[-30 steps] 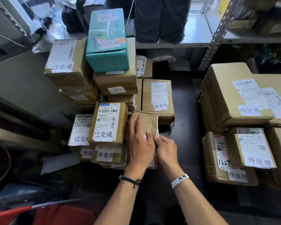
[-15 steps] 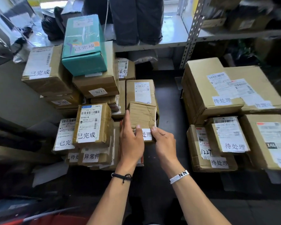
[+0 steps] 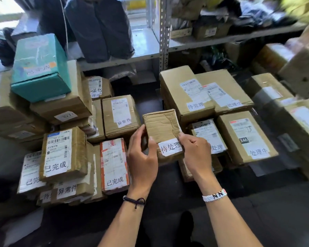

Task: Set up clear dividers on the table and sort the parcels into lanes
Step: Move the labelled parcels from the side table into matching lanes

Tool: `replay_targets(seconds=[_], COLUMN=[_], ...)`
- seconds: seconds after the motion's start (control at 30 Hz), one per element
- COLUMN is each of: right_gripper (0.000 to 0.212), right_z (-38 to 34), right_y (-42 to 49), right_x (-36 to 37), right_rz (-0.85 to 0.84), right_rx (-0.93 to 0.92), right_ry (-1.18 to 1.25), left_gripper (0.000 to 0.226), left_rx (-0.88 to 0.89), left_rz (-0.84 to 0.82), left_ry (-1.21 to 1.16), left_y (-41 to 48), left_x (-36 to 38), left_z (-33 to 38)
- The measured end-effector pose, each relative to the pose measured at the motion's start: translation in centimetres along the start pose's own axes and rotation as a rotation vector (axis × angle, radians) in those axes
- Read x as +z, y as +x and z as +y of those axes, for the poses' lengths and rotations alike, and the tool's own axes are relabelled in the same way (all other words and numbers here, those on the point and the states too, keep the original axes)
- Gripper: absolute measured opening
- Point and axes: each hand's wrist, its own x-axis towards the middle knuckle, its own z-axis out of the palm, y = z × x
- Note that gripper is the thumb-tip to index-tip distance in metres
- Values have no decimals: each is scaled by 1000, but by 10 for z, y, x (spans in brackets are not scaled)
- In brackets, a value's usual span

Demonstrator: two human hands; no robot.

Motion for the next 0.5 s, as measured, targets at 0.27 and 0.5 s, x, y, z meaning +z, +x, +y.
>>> replay_targets(seconds=[0.27, 0.5], right_gripper=[58, 58], right_z=[8, 25], right_y=[-3, 2], right_x=[-72, -117], right_rz=[168, 248], right_rx=[-47, -26], right_ry=[-73, -158], left_gripper=[36, 41], left_rx=[137, 123], left_rz=[-88, -205], left_ry=[-142, -162], left_y=[-23, -39], left_x=[44, 87], left_z=[29, 42])
